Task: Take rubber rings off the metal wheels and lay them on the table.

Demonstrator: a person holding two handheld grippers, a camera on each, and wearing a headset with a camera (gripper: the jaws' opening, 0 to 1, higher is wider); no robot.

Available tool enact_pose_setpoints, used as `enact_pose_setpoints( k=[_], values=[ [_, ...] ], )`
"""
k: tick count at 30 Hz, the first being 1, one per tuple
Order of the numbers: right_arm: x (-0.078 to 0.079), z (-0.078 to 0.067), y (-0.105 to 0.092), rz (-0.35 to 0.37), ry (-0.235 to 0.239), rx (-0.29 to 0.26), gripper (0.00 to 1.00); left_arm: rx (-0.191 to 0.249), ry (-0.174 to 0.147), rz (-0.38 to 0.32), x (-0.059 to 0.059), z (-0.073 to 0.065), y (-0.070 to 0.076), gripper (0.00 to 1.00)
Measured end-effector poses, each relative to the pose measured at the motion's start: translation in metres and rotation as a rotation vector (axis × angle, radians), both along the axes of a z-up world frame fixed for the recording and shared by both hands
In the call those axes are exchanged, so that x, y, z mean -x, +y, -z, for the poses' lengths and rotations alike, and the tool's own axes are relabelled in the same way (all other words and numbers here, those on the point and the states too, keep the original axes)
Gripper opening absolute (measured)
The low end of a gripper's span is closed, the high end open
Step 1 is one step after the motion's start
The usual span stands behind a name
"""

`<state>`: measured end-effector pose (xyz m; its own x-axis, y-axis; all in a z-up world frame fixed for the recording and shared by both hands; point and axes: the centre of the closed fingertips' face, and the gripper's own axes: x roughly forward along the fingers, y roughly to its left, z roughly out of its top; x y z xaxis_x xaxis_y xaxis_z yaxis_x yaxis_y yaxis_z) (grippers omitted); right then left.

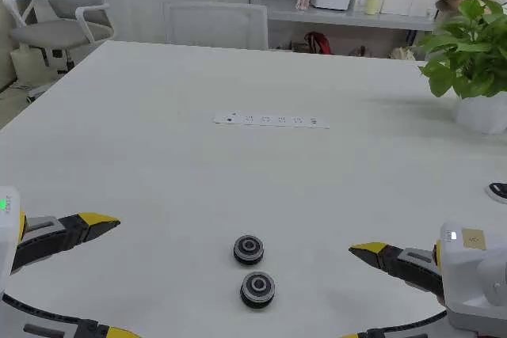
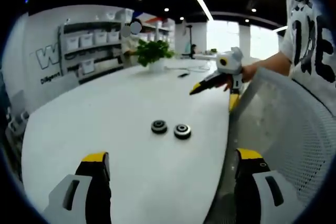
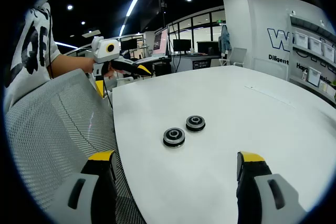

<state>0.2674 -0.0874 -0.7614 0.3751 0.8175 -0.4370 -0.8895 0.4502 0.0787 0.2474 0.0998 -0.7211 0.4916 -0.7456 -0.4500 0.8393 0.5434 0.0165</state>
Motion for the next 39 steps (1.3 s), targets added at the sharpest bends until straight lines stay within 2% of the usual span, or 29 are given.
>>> enact_pose_setpoints(
  k=[39],
  values=[
    [0.0026, 0.0008, 0.0011, -0.027, 0.002, 0.027, 0.89, -0.009, 0.006, -0.002, 0.0026, -0.0004, 0.0061, 1.0]
  ],
)
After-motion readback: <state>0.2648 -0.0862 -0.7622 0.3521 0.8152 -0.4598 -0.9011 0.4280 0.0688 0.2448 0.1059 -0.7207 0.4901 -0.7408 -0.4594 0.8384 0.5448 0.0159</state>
